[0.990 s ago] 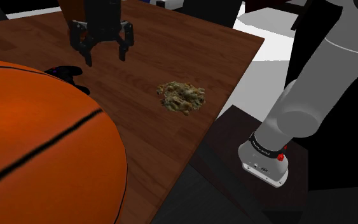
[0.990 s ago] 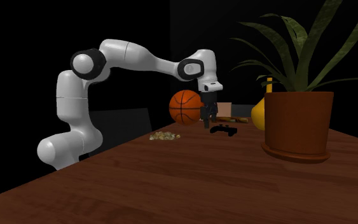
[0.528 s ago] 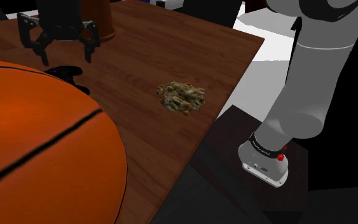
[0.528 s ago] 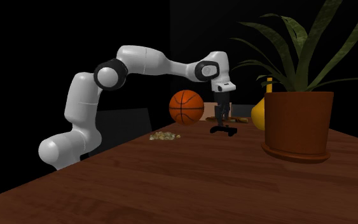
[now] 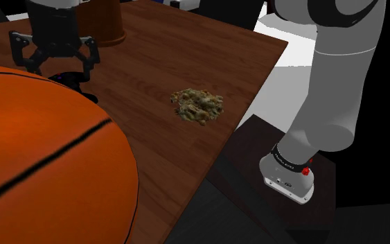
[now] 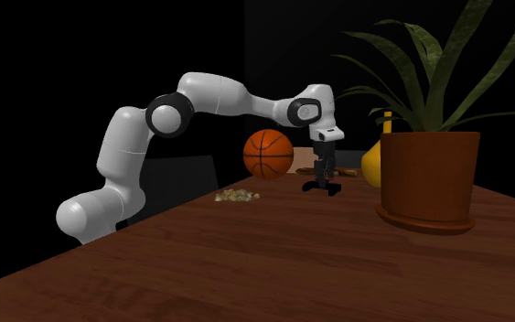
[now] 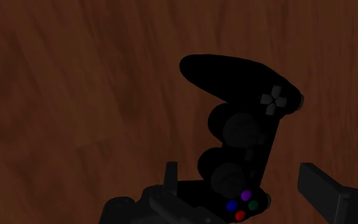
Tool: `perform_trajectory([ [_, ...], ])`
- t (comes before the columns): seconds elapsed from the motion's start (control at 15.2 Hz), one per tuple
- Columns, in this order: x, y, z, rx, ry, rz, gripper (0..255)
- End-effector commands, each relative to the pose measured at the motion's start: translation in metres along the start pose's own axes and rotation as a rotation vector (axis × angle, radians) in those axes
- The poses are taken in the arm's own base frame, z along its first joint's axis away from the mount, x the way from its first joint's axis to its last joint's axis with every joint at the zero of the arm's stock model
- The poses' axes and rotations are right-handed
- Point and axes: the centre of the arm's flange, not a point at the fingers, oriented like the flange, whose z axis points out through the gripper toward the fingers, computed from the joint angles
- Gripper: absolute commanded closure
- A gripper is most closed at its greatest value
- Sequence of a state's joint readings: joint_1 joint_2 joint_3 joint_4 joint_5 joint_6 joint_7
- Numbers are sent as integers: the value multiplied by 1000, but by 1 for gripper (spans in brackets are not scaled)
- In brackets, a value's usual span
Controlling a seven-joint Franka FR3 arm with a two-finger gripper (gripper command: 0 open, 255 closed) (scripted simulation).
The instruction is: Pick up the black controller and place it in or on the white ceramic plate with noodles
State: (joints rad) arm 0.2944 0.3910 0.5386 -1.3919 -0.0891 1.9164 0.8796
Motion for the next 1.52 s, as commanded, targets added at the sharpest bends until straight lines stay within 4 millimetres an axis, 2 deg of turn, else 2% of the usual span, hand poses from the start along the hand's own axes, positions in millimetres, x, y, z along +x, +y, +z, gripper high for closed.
perform_trajectory([
  [0.0, -1, 0, 9, 0, 0, 0, 0],
  [0.46, -1, 0, 9, 0, 0, 0, 0],
  [0.53, -1, 0, 9, 0, 0, 0, 255],
  [1.12, -1, 0, 9, 0, 0, 0, 255],
  [1.45, 0, -6, -17, 0, 0, 0, 255],
])
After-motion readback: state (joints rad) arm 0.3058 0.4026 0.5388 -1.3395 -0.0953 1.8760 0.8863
